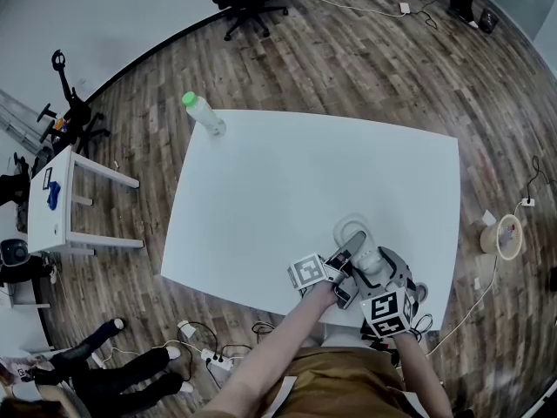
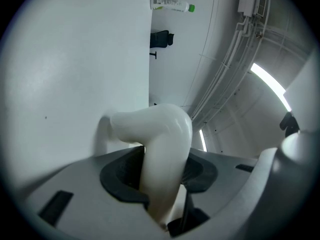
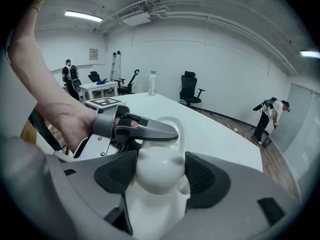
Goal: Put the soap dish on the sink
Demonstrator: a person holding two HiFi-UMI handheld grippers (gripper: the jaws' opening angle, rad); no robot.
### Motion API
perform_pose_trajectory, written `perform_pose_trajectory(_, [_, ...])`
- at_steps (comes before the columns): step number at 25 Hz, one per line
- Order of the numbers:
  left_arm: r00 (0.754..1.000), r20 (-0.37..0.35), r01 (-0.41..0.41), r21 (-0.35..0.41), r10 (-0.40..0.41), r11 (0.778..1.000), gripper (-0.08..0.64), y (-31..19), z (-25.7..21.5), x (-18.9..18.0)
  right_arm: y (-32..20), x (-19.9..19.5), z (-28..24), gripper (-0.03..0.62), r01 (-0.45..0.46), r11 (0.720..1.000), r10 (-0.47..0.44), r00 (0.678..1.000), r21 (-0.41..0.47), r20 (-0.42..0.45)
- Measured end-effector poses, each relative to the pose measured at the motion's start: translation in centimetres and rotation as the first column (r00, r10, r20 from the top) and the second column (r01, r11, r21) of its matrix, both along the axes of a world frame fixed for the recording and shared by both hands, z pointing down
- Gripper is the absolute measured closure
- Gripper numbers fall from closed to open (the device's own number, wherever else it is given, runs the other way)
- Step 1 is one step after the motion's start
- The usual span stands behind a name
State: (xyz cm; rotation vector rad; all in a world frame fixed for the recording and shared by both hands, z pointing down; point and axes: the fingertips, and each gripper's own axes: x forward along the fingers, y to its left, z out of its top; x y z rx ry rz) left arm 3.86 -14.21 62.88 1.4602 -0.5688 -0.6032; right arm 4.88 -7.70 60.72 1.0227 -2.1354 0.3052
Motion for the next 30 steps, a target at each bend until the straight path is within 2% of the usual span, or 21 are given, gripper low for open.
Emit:
perform_pose_trajectory(3, [1.0, 0.015, -0.003, -0.005, 0.004, 1.0, 0.399, 0.0, 0.1, -0.2, -0.1, -0.2, -0.2, 0.298, 0.005, 1.0, -0.005, 1.0, 0.006, 0.004])
perform_pose_trajectory(7, [1.0, -0.011, 0.001, -0.01, -0.001, 1.0, 0.399, 0.1, -0.4, -0.2, 0.1, -0.3, -0.3, 0.298, 0.011, 1.0, -0.011, 1.0, 0.017, 0.006])
perform_pose_trajectory(12, [1.0, 0.023, -0.021, 0.024, 0.02, 0.999, 0.397, -0.1, -0.9, -0.7, 0.0, -0.6, -0.8, 0.298, 0.016, 0.999, -0.016, 1.0, 0.034, -0.003])
perform_pose_trajectory(19, [1.0, 0.012, -0.018, 0.042, 0.018, 0.999, 0.396, 0.0, -1.6, -0.8, 0.1, -1.0, -1.3, 0.298, 0.043, 0.997, -0.04, 0.998, 0.063, -0.048])
perform_pose_trajectory(24, [0.998, 0.062, -0.027, 0.014, 0.027, 1.0, 0.394, 0.4, -1.0, -1.0, 0.3, -1.1, -1.2, 0.298, 0.05, 0.997, -0.046, 0.997, 0.066, -0.055])
perform_pose_trajectory(27, [0.997, 0.065, -0.038, 0.038, 0.035, 0.999, 0.374, 0.3, -1.3, -0.8, 0.2, -1.2, -1.4, 0.298, 0.05, 0.996, -0.046, 0.997, 0.075, -0.055])
perform_pose_trajectory(30, [0.998, 0.05, -0.036, 0.027, 0.035, 0.999, 0.348, 0.4, -1.3, -0.5, 0.0, -1.2, -1.6, 0.297, 0.055, 0.995, -0.05, 0.997, 0.087, -0.058])
